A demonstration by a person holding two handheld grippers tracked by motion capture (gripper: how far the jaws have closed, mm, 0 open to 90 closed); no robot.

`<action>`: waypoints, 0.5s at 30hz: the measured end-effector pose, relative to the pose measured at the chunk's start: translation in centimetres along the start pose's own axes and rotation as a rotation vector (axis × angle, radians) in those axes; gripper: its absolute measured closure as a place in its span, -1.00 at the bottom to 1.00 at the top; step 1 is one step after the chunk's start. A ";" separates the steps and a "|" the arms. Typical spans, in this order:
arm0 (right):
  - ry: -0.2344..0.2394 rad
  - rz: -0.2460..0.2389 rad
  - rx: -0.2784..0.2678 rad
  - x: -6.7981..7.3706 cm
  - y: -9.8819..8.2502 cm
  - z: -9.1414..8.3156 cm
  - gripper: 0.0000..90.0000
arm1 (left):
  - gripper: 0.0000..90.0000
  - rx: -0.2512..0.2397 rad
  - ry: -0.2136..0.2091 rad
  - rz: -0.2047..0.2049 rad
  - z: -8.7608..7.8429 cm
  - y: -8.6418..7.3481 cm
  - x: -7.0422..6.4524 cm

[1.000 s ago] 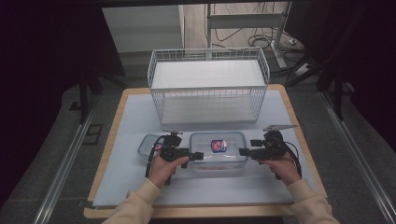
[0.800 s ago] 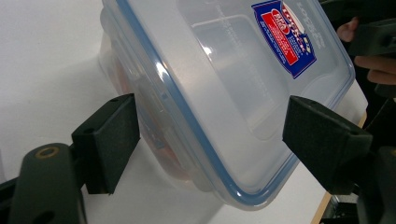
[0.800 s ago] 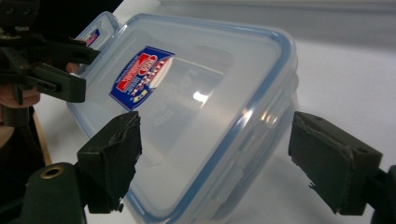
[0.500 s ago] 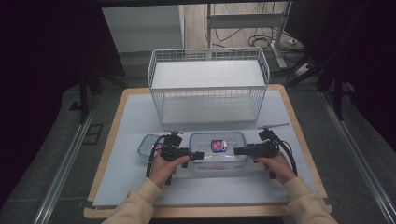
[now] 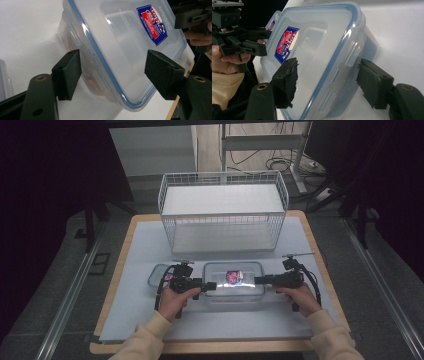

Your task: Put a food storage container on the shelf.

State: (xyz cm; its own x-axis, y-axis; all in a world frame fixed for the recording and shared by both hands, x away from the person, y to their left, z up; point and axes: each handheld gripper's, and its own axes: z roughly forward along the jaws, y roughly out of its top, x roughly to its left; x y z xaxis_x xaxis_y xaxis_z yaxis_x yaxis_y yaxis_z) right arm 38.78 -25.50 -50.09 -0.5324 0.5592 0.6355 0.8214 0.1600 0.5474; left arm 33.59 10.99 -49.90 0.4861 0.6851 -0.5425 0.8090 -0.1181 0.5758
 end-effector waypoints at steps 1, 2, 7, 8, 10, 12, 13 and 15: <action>0.001 0.000 -0.001 0.0 0.0 -0.1 -0.21 | -0.29 -0.002 -0.002 -0.002 -0.1 0.0 0.0; 0.002 -0.004 -0.002 0.0 0.0 -0.1 -0.21 | -0.28 -0.006 -0.005 -0.003 -0.1 -0.1 0.0; 0.005 -0.016 -0.008 0.2 -0.2 -0.3 -0.17 | -0.22 -0.017 -0.010 0.003 -0.3 -0.3 0.0; 0.006 -0.020 -0.009 0.2 -0.2 -0.4 -0.16 | -0.21 -0.019 -0.012 0.001 -0.4 -0.3 0.1; 0.007 -0.028 -0.012 0.2 -0.3 -0.4 -0.15 | -0.18 -0.019 -0.019 0.006 -0.5 -0.4 0.2; 0.009 -0.035 -0.013 0.3 -0.3 -0.5 -0.14 | -0.15 -0.022 -0.030 0.007 -0.6 -0.5 0.4; 0.010 -0.042 -0.015 0.3 -0.4 -0.5 -0.14 | -0.14 -0.024 -0.034 0.005 -0.7 -0.5 0.4; 0.011 -0.048 -0.015 0.3 -0.4 -0.6 -0.13 | -0.13 -0.026 -0.038 0.004 -0.7 -0.5 0.5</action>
State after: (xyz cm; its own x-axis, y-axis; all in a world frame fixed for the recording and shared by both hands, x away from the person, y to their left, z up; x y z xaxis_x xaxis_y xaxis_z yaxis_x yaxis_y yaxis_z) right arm 38.16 -25.87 -49.78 -0.5732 0.5420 0.6146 0.7919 0.1736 0.5855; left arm 33.17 11.87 -50.07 0.5017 0.6569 -0.5629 0.7987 -0.1018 0.5930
